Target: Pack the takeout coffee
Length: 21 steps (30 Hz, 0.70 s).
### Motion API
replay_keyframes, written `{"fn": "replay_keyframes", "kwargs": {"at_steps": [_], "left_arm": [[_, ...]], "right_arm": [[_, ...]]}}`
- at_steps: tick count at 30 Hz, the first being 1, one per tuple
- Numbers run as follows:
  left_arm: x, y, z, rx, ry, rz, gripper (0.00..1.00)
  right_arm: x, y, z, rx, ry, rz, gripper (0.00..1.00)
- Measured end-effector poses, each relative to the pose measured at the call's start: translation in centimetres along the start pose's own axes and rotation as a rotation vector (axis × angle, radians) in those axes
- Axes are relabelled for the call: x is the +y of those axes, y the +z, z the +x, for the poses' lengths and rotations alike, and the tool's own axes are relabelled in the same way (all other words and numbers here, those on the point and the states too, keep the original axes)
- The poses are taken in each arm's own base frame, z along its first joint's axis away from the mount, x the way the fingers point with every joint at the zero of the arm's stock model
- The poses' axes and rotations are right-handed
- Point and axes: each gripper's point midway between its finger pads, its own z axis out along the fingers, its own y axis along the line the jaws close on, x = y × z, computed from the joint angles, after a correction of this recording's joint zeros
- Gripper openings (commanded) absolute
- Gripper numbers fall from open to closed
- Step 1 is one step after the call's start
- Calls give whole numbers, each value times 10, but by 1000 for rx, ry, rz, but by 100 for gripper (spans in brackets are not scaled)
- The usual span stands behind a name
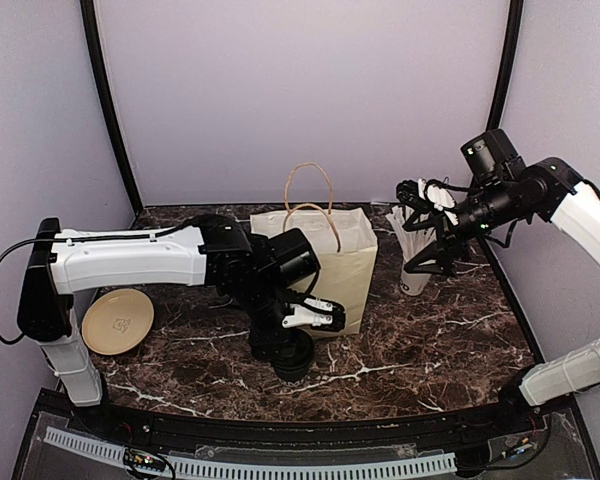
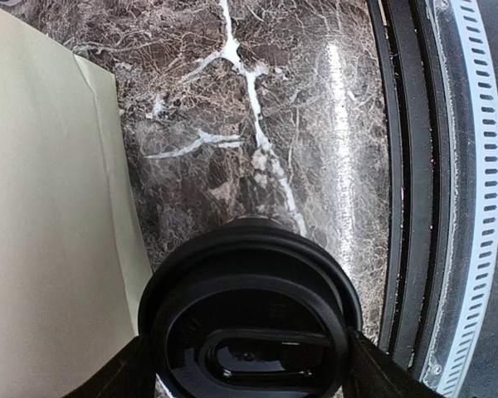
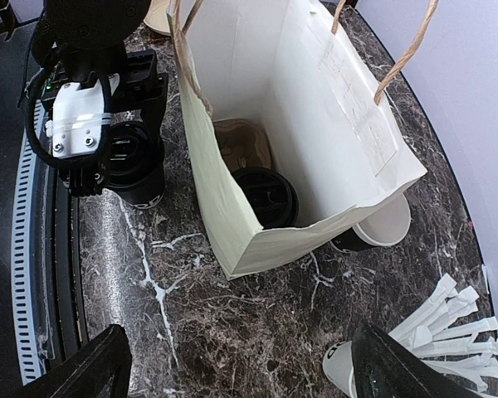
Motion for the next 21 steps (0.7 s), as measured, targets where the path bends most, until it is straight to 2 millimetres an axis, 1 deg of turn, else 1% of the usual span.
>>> {"fn": "replay_keyframes", "kwargs": {"at_steps": [5, 9, 12, 18, 21], "left_arm": [[-2, 0, -1, 7, 15, -14, 75], [-4, 1, -2, 14, 28, -26, 79], [-6, 1, -4, 15, 41, -38, 78], [-5, 1, -5, 17, 53, -54, 69], [-5, 0, -5, 18, 54, -55, 64]], "right_arm": [[0, 0, 0, 0, 0, 0, 93], [0, 0, 0, 0, 0, 0, 93], [0, 0, 0, 0, 1, -1, 93], [-4, 0, -5, -5, 0, 3, 92], [-10, -3, -10, -7, 7, 26, 90]]}}
